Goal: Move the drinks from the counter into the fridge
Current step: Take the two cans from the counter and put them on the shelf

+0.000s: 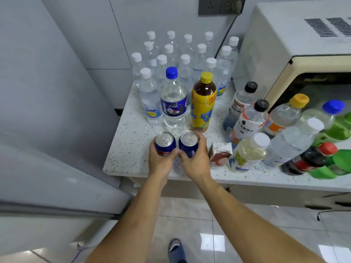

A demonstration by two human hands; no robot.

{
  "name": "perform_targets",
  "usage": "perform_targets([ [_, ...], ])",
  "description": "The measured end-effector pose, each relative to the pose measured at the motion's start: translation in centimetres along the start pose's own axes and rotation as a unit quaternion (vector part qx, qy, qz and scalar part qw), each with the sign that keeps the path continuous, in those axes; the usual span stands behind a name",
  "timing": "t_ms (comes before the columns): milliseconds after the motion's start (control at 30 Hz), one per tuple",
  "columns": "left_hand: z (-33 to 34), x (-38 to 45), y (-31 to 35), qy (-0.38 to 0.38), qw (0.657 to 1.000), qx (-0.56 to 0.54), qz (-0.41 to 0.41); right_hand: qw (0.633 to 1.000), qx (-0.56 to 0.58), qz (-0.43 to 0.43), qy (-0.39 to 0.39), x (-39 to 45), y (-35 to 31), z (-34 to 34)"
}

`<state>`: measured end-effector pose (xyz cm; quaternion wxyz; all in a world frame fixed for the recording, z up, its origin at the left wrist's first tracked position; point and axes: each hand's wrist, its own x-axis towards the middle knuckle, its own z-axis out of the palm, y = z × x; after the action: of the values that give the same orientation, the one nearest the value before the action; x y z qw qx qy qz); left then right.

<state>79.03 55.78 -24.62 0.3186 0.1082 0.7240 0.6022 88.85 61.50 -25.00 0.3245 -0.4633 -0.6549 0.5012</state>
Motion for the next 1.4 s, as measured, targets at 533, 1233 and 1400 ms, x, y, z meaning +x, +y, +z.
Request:
perform_targets([
  [533, -4.3, -15.0, -0.9, -0.112, 0.991, -0.014, 0.065, 0.991, 0.092, -0.09, -0.038, -11.5, 0.0, -8.4],
  [1233, -28.8, -36.1, -11.6, 0.088, 0.914, -0.376, -0.125, 0.872, 0.22, 0.255, -0.357, -33.0, -1.3, 2.1],
  [1400, -39.1, -37.9, -12.9, 0.132, 0.901, -0.399, -0.105, 0.843, 0.189, 0.265, -0.428, -39.3, -4.3, 11.4],
])
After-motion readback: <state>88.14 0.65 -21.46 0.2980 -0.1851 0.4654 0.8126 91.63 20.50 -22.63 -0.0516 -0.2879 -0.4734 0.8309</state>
